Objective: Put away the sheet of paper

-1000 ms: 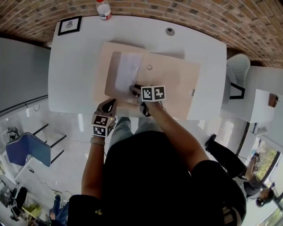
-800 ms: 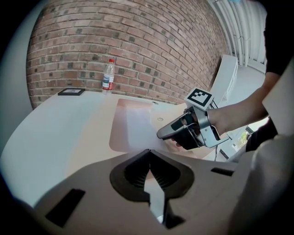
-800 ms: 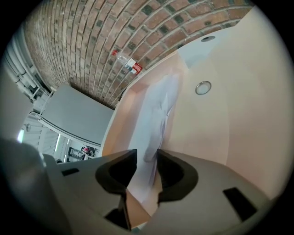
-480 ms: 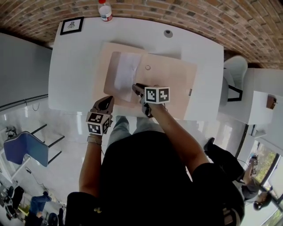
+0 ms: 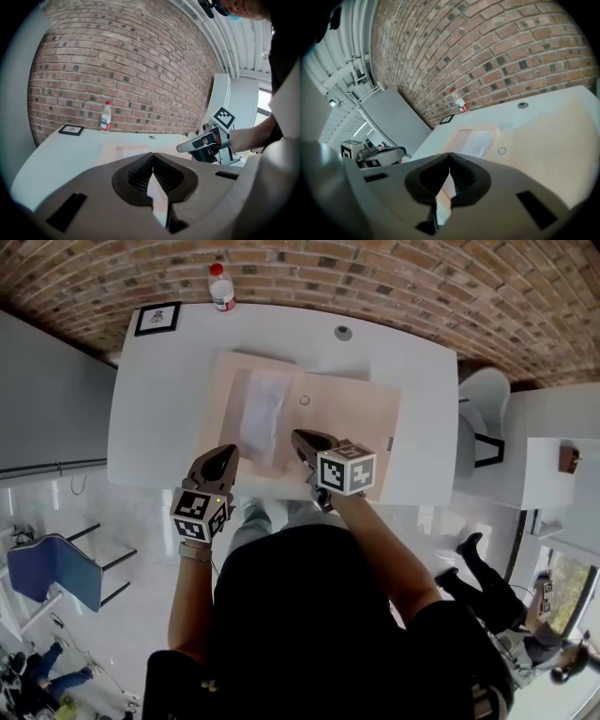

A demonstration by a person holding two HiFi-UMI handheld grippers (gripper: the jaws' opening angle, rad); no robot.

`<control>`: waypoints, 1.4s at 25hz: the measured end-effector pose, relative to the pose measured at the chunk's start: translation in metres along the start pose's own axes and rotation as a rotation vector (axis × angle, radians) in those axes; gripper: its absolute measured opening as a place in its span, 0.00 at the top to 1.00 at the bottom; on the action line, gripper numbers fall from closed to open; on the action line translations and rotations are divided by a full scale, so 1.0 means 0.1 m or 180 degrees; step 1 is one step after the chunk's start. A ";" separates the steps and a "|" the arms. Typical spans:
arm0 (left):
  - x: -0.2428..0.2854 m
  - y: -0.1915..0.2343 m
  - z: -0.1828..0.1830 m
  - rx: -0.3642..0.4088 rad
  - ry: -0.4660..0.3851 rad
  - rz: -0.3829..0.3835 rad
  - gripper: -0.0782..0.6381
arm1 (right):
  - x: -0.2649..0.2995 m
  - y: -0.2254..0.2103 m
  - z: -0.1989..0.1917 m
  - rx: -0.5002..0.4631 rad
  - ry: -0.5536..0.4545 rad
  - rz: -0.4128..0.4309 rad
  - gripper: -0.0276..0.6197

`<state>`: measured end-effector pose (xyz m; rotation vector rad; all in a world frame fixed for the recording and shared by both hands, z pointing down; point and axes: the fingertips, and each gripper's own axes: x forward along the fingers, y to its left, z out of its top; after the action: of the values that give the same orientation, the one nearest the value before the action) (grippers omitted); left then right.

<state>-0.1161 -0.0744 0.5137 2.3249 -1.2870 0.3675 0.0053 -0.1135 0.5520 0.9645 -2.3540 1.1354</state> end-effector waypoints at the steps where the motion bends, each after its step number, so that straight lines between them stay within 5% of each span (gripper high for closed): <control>1: -0.04 -0.04 0.10 0.0030 -0.0074 -0.0012 0.88 | -0.08 0.06 0.06 -0.0086 -0.0053 0.0005 0.94; 17: -0.81 -0.44 1.36 0.0353 -0.0929 -0.0030 0.88 | -1.26 0.89 0.90 -0.1077 -0.0941 0.0075 0.94; 35: -1.05 -0.47 1.63 0.0435 -0.1221 0.0042 0.88 | -1.46 1.11 1.02 -0.1393 -0.1147 0.0009 0.94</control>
<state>-0.1295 -0.0590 0.3155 2.5916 -1.4913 0.0094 0.0275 -0.0827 0.3456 1.0644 -2.7187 0.4307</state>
